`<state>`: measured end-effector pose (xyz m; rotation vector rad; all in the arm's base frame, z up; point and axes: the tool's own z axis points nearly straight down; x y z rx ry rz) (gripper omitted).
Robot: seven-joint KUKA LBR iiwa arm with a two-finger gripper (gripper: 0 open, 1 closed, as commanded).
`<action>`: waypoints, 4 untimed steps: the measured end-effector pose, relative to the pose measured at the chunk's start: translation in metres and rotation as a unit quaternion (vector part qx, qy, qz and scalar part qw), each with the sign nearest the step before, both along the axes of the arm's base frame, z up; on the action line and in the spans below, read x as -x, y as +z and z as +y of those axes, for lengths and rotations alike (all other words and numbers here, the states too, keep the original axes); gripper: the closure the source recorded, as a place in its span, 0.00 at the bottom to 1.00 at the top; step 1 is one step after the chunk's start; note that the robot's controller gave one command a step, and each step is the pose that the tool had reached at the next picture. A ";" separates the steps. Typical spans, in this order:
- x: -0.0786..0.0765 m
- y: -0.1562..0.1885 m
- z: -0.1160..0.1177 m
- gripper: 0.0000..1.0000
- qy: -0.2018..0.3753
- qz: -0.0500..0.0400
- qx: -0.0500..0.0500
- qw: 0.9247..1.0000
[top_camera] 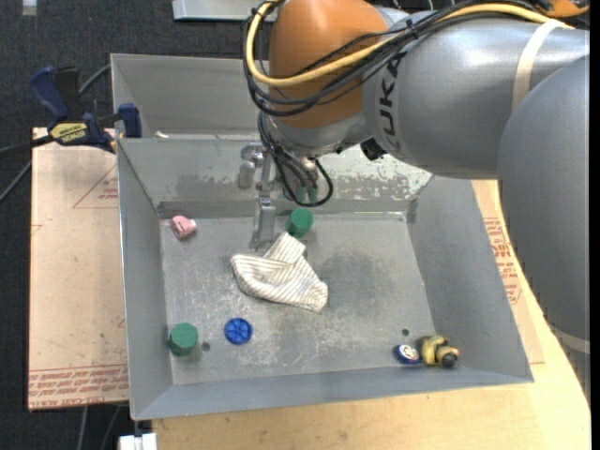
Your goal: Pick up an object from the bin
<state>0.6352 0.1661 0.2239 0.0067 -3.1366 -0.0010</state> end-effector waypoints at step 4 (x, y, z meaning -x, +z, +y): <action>0.064 -0.126 -0.054 0.00 0.041 -0.001 -0.001 0.999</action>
Offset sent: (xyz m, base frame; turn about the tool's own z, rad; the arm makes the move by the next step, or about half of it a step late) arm -0.0480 -0.0666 -0.1539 -0.1232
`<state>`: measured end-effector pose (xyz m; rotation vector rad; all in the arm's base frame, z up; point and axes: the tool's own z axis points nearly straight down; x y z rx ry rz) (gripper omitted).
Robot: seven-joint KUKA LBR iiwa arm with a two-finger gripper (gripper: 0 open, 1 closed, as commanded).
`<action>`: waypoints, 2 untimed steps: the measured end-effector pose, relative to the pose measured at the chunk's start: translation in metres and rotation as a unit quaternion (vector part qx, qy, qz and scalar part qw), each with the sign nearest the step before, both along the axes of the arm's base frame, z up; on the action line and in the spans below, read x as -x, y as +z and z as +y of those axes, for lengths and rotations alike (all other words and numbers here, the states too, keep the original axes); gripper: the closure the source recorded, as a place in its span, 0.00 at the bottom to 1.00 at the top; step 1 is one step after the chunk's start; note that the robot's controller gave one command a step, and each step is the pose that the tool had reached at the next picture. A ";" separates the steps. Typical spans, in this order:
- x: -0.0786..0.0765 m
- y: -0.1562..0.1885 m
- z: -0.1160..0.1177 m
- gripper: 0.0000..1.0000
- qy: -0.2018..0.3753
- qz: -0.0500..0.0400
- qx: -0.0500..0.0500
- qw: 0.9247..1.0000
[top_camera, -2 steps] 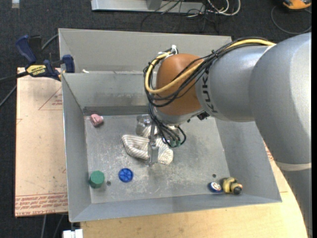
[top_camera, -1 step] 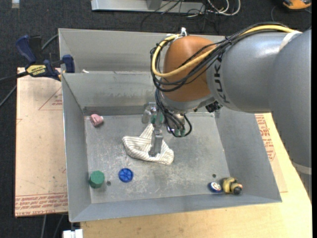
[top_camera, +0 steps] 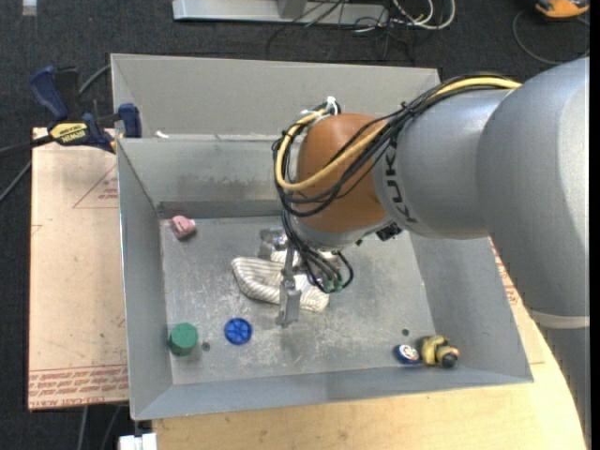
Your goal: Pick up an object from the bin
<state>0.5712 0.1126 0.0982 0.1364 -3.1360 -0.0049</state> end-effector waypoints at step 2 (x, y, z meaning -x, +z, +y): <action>0.007 -0.027 -0.003 1.00 0.000 -0.002 -0.001 1.000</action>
Offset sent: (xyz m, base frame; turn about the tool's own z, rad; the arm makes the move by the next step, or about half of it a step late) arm -0.0084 -0.0028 -0.0282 -0.0017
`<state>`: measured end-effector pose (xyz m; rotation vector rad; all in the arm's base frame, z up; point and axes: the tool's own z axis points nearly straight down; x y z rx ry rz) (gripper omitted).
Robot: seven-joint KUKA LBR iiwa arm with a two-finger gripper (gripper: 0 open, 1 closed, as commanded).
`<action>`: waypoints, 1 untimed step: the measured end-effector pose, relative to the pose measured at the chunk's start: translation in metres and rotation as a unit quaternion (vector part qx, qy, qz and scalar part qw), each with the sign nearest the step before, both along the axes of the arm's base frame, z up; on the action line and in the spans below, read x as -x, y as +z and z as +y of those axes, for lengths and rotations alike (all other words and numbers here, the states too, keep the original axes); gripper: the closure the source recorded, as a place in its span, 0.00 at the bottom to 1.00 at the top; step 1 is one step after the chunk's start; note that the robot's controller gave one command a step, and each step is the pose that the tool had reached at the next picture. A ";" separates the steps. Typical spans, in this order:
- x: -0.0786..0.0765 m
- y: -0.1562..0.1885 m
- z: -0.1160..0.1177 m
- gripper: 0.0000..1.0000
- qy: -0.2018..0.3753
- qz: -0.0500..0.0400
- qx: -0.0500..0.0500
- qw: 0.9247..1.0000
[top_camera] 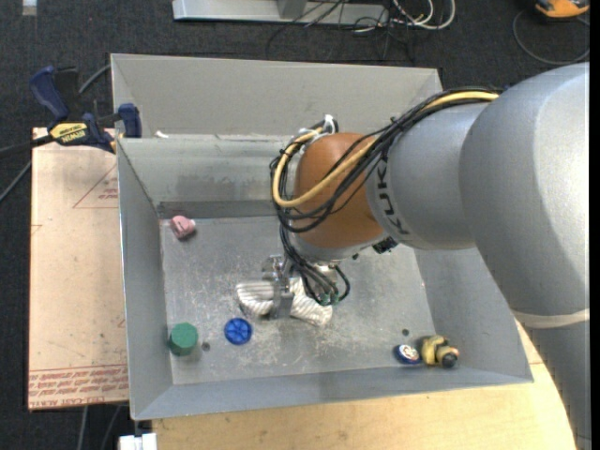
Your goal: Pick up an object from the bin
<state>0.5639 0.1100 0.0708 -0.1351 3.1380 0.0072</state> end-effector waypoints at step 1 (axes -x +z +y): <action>0.000 0.000 0.000 1.00 0.000 0.000 0.000 1.000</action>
Offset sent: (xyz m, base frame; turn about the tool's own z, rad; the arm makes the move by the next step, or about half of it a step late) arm 0.0000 0.0002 0.0263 0.0000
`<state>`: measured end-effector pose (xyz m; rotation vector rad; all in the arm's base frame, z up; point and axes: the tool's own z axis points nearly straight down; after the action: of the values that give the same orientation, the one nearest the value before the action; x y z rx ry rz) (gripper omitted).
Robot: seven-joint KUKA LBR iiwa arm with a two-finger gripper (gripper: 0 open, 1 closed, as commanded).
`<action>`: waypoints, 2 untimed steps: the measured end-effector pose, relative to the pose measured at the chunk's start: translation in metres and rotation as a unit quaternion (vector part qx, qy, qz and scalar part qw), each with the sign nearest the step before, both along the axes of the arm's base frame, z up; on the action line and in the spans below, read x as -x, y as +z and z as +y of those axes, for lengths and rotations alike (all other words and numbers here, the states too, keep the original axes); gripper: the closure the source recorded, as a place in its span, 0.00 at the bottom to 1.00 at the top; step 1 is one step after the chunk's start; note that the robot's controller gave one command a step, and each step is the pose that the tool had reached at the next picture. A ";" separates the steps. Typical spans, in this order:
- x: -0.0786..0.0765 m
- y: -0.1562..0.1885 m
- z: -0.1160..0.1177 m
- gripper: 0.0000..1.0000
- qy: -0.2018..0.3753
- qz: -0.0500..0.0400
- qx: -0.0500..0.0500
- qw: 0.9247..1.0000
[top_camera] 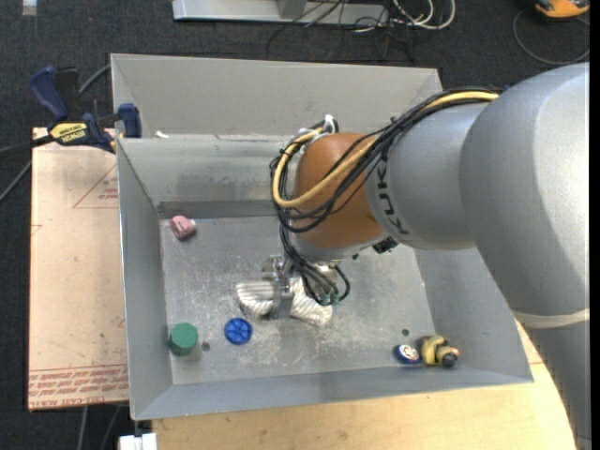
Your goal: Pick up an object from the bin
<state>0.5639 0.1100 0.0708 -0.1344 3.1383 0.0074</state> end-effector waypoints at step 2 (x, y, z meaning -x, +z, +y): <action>0.002 0.013 0.000 1.00 0.000 0.003 0.000 1.000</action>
Offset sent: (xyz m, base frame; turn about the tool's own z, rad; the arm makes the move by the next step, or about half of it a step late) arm -0.0002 0.0000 0.0681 0.0000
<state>0.5618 0.1097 0.0834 -0.1335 3.1451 0.0063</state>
